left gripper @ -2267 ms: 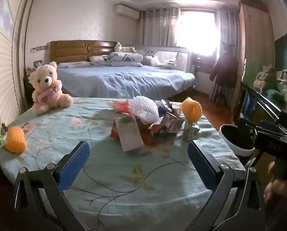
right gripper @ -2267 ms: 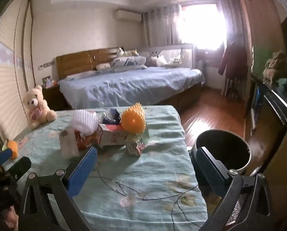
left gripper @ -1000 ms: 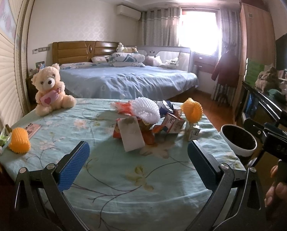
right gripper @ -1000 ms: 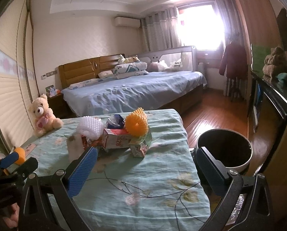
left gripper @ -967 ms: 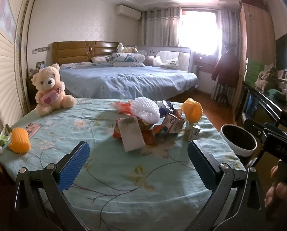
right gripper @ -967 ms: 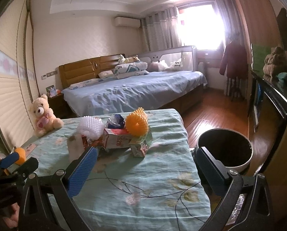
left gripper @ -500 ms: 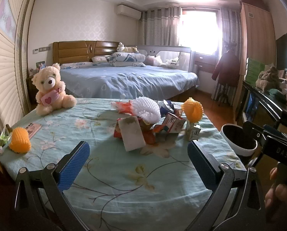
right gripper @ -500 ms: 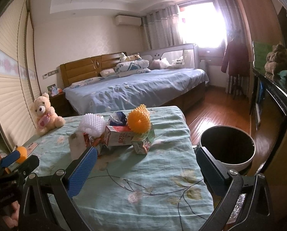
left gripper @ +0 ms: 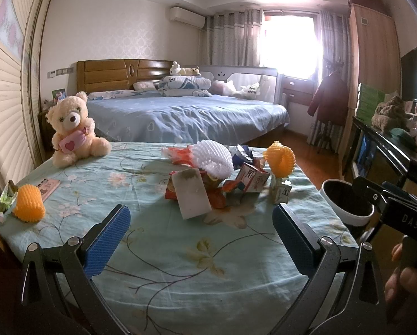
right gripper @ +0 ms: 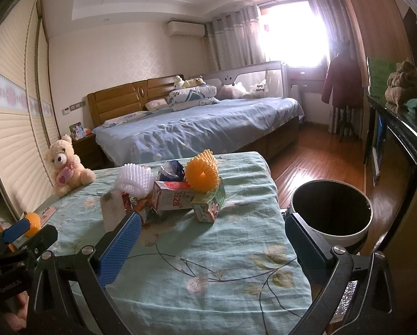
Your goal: Collect trash
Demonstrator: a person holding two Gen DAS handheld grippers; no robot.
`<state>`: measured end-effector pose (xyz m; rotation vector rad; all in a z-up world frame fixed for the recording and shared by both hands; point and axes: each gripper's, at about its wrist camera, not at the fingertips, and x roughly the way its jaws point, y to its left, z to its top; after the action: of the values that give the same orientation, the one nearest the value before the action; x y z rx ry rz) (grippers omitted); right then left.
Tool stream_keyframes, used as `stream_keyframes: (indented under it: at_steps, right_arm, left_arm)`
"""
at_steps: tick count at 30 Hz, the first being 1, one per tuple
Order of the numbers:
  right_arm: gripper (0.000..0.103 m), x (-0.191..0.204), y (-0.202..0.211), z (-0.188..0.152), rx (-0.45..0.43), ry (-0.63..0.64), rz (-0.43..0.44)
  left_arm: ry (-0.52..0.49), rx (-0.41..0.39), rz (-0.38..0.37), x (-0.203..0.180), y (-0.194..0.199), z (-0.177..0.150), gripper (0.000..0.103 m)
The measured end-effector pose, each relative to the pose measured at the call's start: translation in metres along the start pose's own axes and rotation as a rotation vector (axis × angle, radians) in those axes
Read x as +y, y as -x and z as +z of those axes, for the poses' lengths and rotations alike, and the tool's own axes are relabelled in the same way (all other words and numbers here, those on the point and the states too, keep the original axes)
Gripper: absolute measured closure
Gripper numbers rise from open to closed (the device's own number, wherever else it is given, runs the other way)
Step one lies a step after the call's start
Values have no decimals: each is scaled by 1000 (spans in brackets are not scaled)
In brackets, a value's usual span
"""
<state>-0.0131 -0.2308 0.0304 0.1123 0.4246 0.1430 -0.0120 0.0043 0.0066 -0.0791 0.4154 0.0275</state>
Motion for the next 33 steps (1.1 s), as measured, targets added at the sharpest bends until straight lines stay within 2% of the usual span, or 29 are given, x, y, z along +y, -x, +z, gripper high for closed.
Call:
stream_keyframes:
  at_steps: [17, 24, 33]
  right_arm:
    - [0, 3, -11, -8, 36, -6, 24]
    - [0, -3, -30, -5, 83, -20, 64]
    - [1, -12, -77, -9, 188, -46, 80]
  left_arm:
    - [10, 34, 2, 8, -9, -6, 0]
    - [19, 96, 14, 14, -34, -10, 0]
    - [29, 175, 27, 17, -75, -11, 0]
